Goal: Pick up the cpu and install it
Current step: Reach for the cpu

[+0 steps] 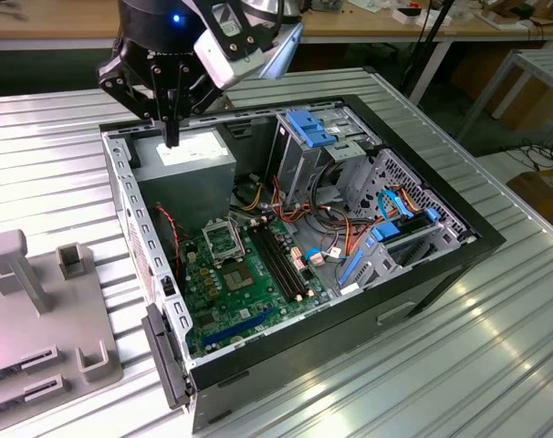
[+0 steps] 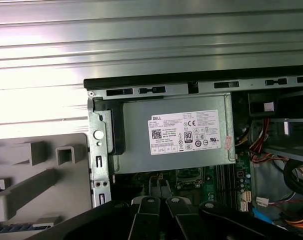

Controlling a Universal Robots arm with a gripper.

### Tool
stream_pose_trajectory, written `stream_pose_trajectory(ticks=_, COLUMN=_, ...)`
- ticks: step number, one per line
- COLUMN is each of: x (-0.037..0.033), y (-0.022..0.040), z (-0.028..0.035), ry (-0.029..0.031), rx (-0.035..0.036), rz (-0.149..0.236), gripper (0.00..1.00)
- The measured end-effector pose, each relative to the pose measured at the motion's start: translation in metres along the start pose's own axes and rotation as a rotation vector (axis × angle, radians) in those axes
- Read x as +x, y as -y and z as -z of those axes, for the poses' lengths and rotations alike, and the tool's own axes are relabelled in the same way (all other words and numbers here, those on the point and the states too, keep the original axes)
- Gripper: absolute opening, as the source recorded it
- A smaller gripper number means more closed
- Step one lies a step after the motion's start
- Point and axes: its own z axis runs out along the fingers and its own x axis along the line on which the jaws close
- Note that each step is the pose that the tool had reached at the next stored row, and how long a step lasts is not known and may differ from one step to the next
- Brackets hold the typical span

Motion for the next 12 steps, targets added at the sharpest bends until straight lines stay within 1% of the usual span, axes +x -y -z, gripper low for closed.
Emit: stream_pose_trajectory(ticks=12, x=0.0060, y=0.0005, z=-0.0001, ry=0.0000, rx=0.0000, rz=0.000, gripper=0.11)
